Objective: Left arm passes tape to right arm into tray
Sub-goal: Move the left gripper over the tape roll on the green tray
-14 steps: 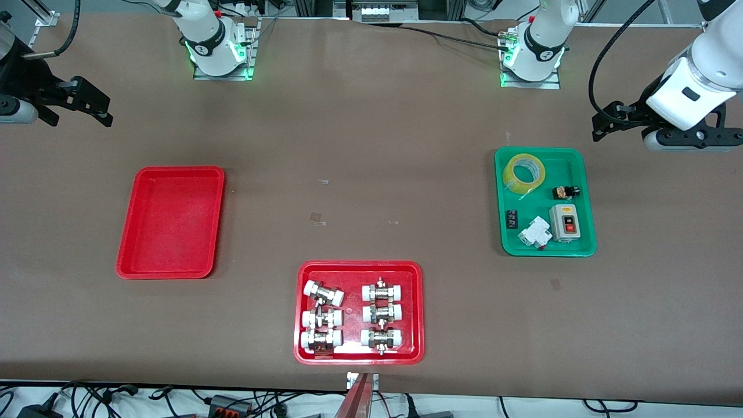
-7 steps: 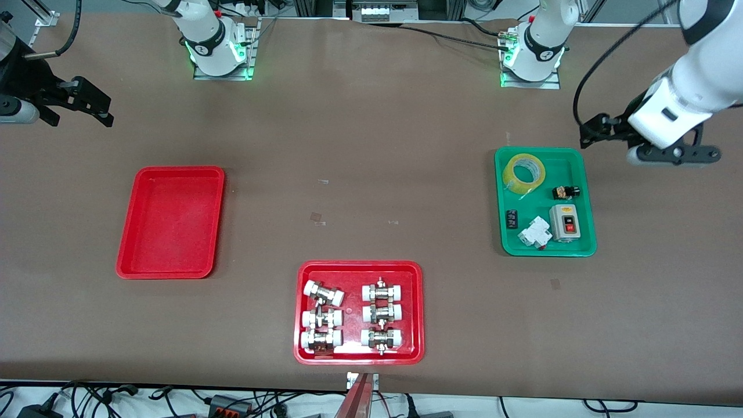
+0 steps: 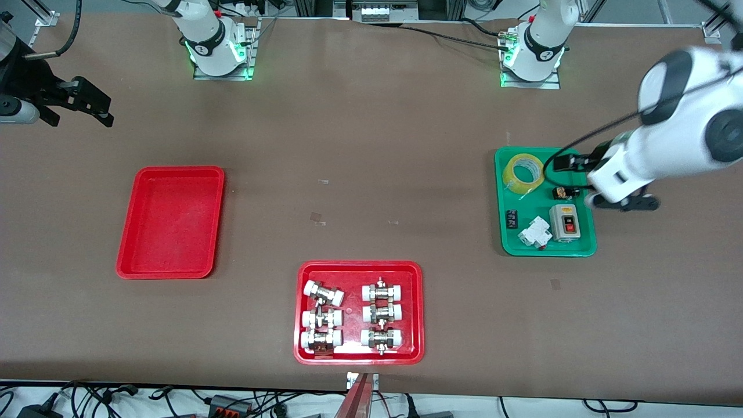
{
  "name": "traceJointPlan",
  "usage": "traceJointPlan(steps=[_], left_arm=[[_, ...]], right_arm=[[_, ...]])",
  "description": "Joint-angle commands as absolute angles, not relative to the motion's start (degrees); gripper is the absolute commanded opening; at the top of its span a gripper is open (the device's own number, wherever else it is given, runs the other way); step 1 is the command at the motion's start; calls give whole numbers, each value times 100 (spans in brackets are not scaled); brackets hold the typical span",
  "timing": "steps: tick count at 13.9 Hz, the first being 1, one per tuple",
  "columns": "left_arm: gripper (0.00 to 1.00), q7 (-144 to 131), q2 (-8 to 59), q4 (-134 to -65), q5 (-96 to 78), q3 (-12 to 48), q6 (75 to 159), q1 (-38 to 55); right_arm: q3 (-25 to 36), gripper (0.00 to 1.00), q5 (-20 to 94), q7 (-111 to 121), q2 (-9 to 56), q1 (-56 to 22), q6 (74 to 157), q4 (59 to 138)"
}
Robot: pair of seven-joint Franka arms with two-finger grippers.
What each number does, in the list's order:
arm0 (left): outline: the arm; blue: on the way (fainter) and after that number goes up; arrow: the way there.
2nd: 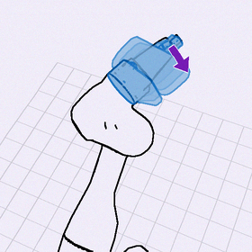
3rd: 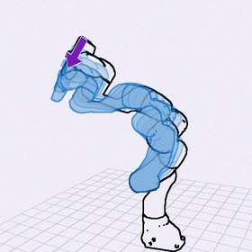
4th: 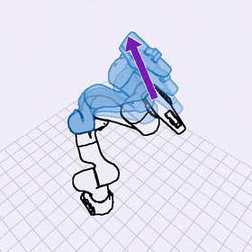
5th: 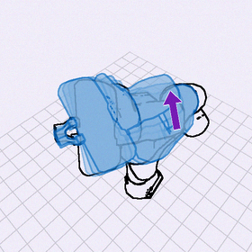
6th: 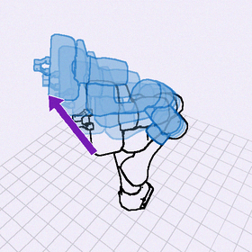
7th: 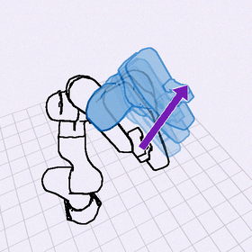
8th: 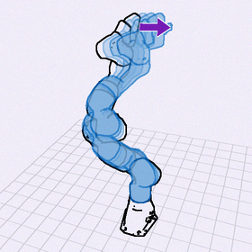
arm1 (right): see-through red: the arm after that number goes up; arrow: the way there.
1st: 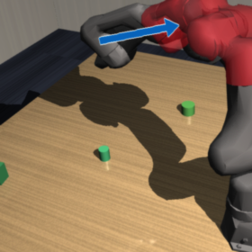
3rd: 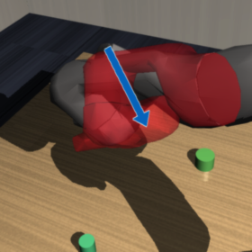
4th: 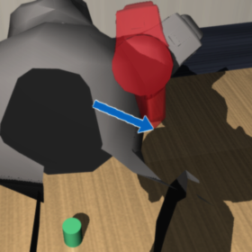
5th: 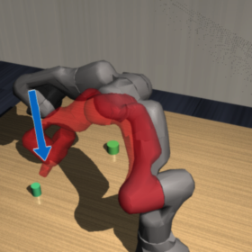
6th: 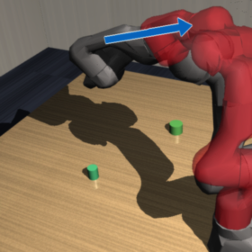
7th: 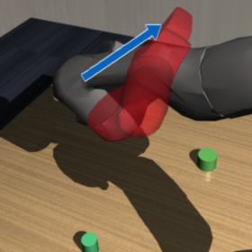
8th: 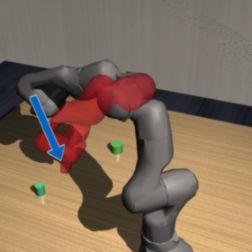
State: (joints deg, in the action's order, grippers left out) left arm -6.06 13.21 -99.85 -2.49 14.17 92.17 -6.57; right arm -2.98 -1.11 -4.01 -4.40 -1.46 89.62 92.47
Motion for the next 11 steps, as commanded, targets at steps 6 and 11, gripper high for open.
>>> traceJointPlan(steps=[6,11], left_arm=[[100,-1343,1011,-12250,-291,2056,11345,-606],[100,-1380,1247,-12841,-273,2022,11900,-878]], right_arm=[[-299,100,-202,-448,-466,-176,8886,9158],[-299,100,-202,-448,-475,-176,8886,9167]])
